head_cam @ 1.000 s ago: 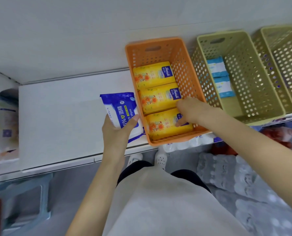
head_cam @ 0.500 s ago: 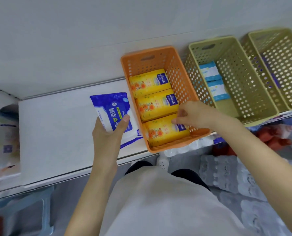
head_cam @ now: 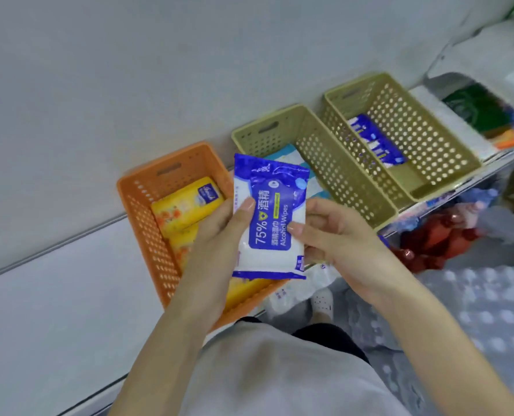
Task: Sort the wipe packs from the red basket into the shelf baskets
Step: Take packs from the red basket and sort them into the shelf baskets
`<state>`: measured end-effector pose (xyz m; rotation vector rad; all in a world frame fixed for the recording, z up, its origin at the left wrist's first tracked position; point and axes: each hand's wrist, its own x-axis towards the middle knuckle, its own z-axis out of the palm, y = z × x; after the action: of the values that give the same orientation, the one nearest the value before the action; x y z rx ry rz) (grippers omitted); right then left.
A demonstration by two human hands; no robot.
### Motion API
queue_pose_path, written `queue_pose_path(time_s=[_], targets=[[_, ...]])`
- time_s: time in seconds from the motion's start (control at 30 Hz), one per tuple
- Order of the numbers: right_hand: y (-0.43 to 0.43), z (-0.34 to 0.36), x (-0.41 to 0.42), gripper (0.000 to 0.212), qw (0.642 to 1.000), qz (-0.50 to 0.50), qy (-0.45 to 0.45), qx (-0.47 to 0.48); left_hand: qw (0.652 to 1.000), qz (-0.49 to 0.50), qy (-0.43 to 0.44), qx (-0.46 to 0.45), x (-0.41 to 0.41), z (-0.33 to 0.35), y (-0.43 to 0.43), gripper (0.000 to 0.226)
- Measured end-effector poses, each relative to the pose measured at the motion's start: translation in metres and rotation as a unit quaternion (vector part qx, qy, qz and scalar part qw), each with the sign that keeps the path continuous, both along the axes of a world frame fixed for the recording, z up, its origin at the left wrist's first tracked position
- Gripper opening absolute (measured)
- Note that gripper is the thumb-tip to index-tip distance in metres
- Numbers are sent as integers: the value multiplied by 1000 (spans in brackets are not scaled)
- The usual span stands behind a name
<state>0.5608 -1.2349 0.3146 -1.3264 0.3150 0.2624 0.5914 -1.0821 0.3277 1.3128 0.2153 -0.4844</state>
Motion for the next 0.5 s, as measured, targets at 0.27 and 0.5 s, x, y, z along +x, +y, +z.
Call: queue_pose_path(time_s=[0.27,0.5], targets=[[-166,-2,16,45,996,-79,2,40,997,-26,-66,20,27,-11,-150,18],[-281,-12,33,35,981,-167,85,57,965,65,-122,225,47,-43,-257,19]])
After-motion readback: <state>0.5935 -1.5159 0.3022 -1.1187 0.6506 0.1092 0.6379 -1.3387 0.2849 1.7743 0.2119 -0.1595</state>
